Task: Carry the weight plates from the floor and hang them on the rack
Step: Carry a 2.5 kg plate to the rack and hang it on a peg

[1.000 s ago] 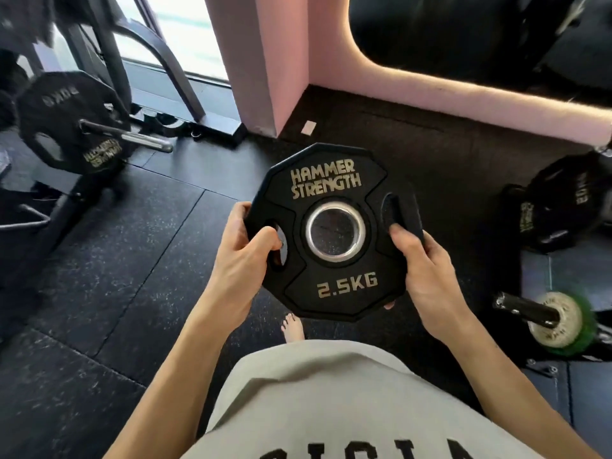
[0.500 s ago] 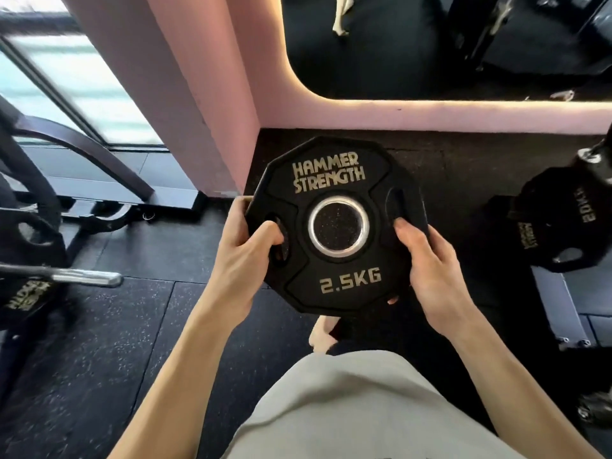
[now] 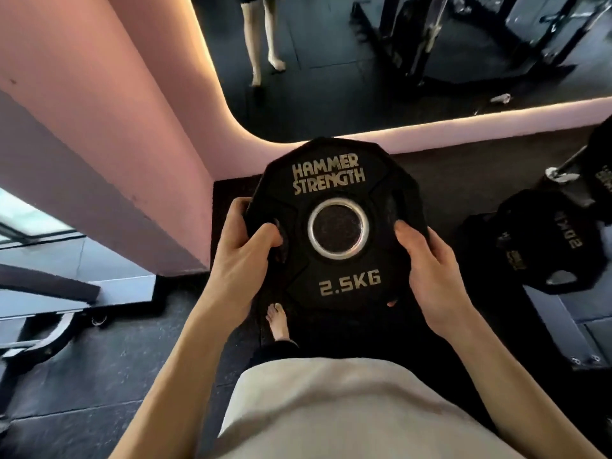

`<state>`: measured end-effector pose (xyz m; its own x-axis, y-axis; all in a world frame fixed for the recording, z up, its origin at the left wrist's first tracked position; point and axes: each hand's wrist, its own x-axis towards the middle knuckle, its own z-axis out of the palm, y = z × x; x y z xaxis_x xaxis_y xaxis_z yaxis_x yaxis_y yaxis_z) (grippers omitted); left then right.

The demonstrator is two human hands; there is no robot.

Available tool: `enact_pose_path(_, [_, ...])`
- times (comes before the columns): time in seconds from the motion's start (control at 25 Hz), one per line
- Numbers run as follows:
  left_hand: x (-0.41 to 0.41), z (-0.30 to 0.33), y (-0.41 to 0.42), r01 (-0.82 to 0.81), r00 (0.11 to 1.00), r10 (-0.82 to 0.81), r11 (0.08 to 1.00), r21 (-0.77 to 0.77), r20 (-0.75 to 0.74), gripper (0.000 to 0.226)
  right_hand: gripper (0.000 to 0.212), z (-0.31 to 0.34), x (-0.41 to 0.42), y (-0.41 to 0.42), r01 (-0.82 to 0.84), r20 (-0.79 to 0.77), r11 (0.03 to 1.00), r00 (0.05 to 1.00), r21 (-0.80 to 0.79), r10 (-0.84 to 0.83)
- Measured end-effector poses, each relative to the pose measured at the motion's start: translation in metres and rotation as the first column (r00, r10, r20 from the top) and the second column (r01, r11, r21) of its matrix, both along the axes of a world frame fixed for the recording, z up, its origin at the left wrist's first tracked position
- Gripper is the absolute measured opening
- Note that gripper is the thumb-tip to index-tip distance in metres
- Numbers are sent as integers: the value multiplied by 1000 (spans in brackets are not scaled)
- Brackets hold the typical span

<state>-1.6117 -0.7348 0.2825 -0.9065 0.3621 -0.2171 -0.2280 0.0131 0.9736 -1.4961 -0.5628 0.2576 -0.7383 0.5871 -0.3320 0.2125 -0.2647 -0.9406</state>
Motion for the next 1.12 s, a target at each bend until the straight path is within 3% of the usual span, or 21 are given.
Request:
enact_pose_path(0.28, [-178, 8, 97, 336, 937, -339, 941, -42, -87, 39, 23, 6, -125, 48, 346, -56, 938, 937, -1, -346])
enact_pose_path(0.52, [-253, 29, 204, 667, 732, -666, 744, -49, -144, 32, 19, 20, -165, 89, 672, -97, 740, 740, 42, -666])
enact_pose_path(0.64, [-255, 36, 265, 816, 574, -806, 578, 21, -141, 29, 18, 25, -160, 117, 781, -138, 622, 623, 52, -770])
enact_pose_path(0.88, [-217, 51, 395, 913, 405, -891, 405, 42, -204, 29, 21, 39, -127, 197, 903, -204, 421, 430, 90, -879])
enact_pose_path(1.12, [-163, 95, 525, 910, 415, -855, 383, 161, -313, 23, 60, 88, -83, 302, 923, -251, 297, 357, 246, -900])
